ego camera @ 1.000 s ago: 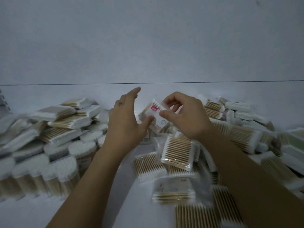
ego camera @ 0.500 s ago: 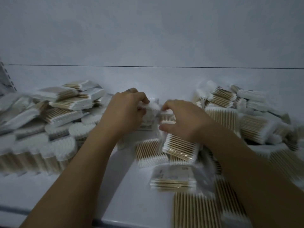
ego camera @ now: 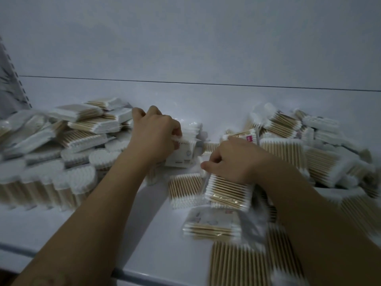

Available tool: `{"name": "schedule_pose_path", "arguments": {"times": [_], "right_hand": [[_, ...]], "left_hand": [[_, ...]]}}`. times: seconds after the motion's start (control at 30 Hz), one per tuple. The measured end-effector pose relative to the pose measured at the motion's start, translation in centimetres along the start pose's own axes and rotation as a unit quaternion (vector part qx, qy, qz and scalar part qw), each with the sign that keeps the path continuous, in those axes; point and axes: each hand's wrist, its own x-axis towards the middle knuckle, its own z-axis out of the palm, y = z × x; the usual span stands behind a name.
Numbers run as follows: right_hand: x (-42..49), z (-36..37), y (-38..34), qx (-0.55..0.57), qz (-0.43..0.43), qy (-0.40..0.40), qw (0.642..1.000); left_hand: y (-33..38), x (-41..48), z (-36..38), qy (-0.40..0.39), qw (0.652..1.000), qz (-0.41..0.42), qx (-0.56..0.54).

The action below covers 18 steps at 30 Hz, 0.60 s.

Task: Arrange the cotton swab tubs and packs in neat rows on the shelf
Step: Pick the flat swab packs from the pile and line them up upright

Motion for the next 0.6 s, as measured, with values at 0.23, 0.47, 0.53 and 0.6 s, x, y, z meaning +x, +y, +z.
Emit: {"name": "schedule_pose_path", "arguments": {"times": [0.23,0.47,0.53,0.6], "right_hand": [[-0.1,-0.3,0.4,0.004,-0.001,-0.001,1.000],[0.0,-0.1,0.5,0.027,0.008,0.006,1.000],[-0.1,-0.3,0.5,0.035,0.013,0.012,0.999],[-0.1,-0.4,0.5,0.046,0.015,0.024,0.999]], "left_hand": [[1.0,0.3,0.6,-0.004,1.000,-0.023,0.021],[1.1,0.2,-0.5,-0.018,0.997,0.005,0.074],[1.3,-0.5,-1.4,-0.001,0.998,0.054,0.033],[1.3,-1.6,-2.1,-0.051,0.992,0.097,-0.070]]}}
